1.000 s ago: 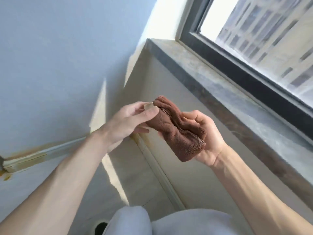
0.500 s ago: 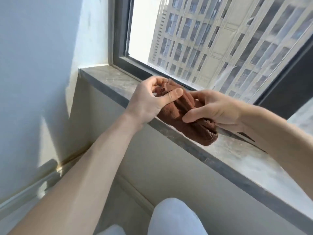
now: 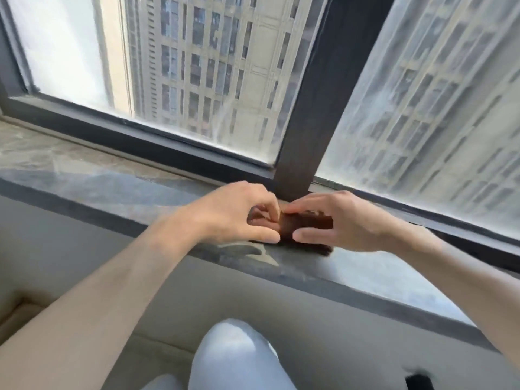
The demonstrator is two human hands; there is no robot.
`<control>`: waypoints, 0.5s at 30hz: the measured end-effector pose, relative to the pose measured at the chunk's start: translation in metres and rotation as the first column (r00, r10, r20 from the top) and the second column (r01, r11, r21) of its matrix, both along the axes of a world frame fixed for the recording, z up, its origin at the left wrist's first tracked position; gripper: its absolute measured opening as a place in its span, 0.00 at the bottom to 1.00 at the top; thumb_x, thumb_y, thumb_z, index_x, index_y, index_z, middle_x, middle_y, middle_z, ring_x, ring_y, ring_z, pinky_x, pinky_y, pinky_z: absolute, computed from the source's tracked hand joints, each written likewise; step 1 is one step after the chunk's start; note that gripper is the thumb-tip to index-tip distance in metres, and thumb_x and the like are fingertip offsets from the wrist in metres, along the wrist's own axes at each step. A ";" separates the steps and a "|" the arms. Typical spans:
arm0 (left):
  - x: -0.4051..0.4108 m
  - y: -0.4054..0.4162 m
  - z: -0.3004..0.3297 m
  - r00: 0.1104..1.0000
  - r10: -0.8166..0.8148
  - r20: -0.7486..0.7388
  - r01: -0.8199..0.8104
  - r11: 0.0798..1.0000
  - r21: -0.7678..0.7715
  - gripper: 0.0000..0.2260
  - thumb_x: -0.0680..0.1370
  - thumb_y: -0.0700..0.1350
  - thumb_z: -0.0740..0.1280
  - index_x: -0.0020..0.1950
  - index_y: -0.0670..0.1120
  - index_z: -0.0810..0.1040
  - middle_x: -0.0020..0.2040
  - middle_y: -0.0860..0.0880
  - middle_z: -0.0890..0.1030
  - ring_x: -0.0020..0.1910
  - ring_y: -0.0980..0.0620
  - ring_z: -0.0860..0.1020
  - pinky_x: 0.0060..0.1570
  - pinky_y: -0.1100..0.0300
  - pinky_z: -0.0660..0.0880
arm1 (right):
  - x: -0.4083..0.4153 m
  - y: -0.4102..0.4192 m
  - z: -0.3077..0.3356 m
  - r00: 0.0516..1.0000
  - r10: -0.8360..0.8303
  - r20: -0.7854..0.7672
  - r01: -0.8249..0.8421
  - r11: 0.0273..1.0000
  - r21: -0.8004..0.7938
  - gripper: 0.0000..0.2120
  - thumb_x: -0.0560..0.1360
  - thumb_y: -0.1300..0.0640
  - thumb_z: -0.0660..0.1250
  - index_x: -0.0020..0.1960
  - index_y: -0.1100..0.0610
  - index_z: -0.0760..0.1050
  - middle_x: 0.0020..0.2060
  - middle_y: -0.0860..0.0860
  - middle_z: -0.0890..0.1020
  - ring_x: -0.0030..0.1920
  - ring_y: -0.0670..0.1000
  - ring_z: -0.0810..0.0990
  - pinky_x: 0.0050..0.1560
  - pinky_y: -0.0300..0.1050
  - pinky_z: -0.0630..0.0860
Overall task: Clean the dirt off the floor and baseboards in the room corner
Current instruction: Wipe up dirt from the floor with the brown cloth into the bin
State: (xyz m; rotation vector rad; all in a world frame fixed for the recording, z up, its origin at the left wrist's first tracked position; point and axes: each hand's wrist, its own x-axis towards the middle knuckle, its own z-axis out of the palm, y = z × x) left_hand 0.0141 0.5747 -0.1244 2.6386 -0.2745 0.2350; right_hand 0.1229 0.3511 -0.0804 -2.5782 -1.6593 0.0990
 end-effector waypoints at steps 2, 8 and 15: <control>0.011 -0.017 0.004 0.999 -0.054 0.001 0.054 0.998 0.012 0.21 0.73 0.62 0.75 0.64 0.62 0.77 0.59 0.62 0.77 0.58 0.62 0.73 0.60 0.63 0.70 | 0.002 -0.032 0.002 0.991 -0.125 -0.040 0.127 0.989 0.071 0.19 0.79 0.38 0.67 0.68 0.40 0.78 0.58 0.37 0.82 0.56 0.41 0.79 0.59 0.39 0.75; 0.045 -0.062 0.006 0.997 -0.068 -0.040 0.075 0.979 0.190 0.23 0.74 0.64 0.72 0.68 0.62 0.76 0.62 0.60 0.77 0.58 0.56 0.74 0.61 0.51 0.75 | 0.030 -0.159 -0.002 0.859 -0.501 0.102 0.496 0.865 0.077 0.16 0.80 0.44 0.67 0.67 0.43 0.79 0.62 0.40 0.82 0.63 0.47 0.78 0.64 0.45 0.72; 0.067 -0.094 0.012 0.996 -0.085 0.020 0.080 0.977 0.197 0.14 0.73 0.65 0.72 0.50 0.59 0.77 0.47 0.61 0.77 0.47 0.55 0.77 0.48 0.54 0.77 | 0.048 -0.285 0.002 0.574 -0.814 0.087 0.812 0.579 0.074 0.17 0.80 0.48 0.70 0.67 0.49 0.79 0.61 0.47 0.82 0.55 0.48 0.76 0.56 0.44 0.70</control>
